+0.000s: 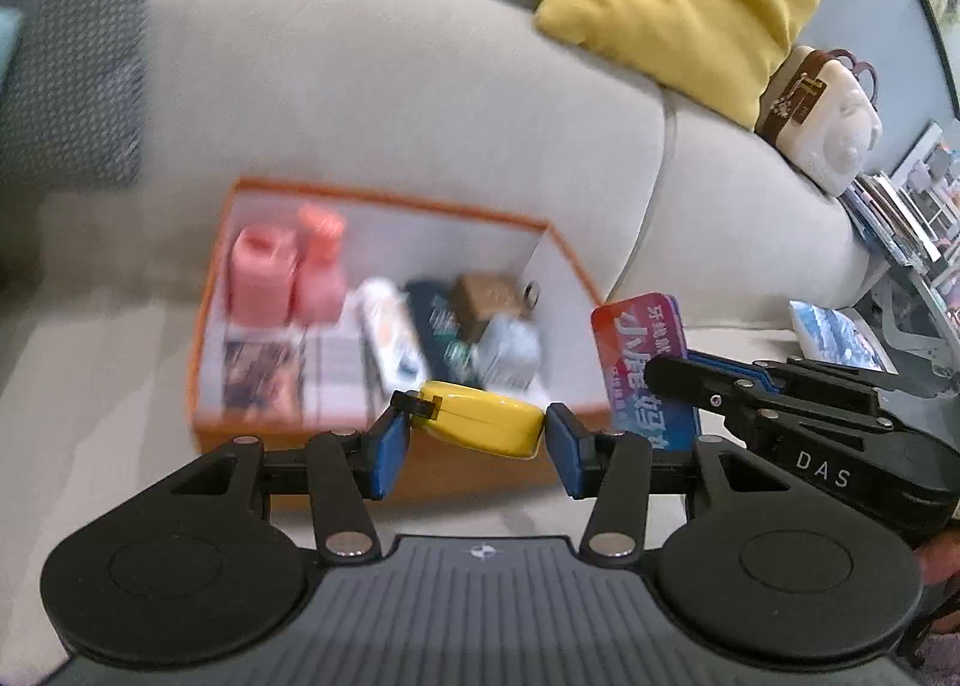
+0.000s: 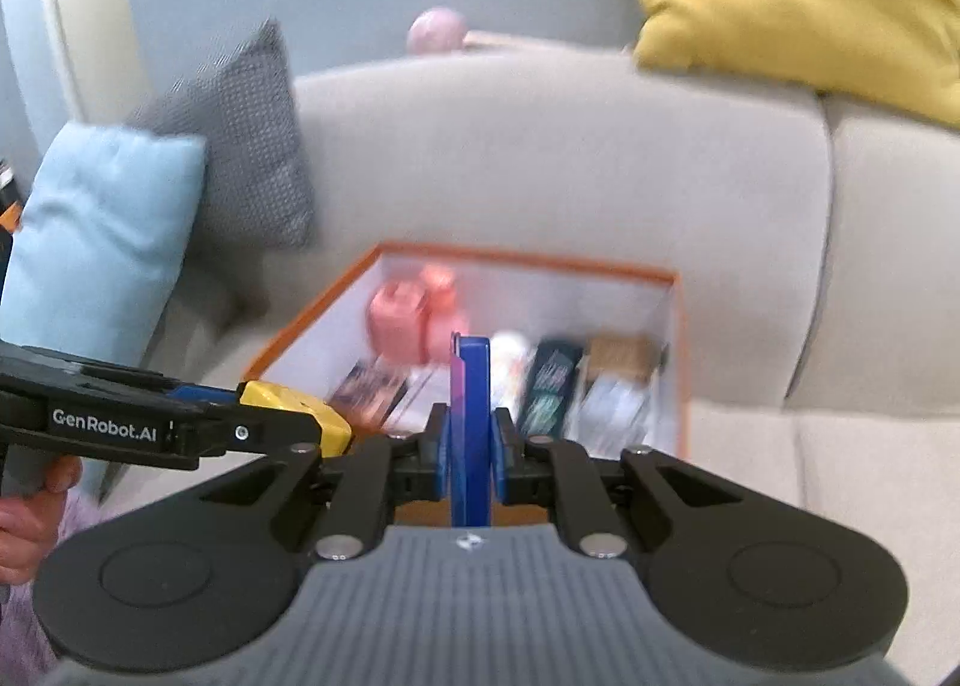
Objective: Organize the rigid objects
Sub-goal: 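Lift the tape measure over the orange box with the left gripper while the right lifts the card pack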
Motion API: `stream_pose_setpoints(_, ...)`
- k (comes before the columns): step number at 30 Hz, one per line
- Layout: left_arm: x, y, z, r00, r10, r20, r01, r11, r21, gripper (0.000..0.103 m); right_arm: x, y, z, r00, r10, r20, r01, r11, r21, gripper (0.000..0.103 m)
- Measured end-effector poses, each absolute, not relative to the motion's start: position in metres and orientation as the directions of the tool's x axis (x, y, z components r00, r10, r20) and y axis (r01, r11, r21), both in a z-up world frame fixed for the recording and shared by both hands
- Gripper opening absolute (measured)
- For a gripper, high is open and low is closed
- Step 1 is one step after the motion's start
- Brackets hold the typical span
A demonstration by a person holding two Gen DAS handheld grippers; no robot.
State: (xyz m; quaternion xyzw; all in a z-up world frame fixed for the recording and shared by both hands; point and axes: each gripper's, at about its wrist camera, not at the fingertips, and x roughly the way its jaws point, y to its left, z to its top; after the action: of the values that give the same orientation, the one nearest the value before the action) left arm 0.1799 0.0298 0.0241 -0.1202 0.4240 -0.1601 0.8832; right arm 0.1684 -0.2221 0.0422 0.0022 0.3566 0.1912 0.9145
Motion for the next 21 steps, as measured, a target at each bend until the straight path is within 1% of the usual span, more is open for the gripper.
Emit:
stream_pose_setpoints(4,0.218,0.015,0.018,0.548,-0.425,-0.721,0.17,0.9,-0.402,0.056,0.197,-0.236,0.048,0.713,0.294,-0.636,-0.284,0.951,0.121,0.013)
stream_pose_setpoints(7,0.246,-0.005,-0.001,0.494,-0.441,-0.749,0.152,0.892,-0.425,0.056,0.22,-0.252,0.045,0.737,0.23,-0.635,-0.208,0.972,0.11,0.013)
stream_pose_setpoints(11,0.27,-0.03,-0.035,0.405,-0.458,-0.791,0.137,0.886,-0.443,0.056,0.24,-0.267,0.03,0.751,0.132,-0.647,-0.137,0.99,0.042,0.013)
stream_pose_setpoints(15,0.287,-0.045,-0.068,0.321,-0.448,-0.834,0.099,0.892,-0.441,0.056,0.254,-0.281,0.011,0.74,0.112,-0.663,-0.122,0.992,0.031,0.013)
stream_pose_setpoints(19,0.298,-0.055,-0.09,0.249,-0.457,-0.854,0.061,0.887,-0.457,0.056,0.263,-0.288,-0.001,0.733,0.123,-0.669,-0.118,0.992,0.053,0.013)
stream_pose_setpoints(21,0.303,-0.06,-0.099,0.22,-0.431,-0.875,0.032,0.9,-0.435,0.056,0.266,-0.29,-0.007,0.726,0.134,-0.675,-0.12,0.99,0.067,0.013)
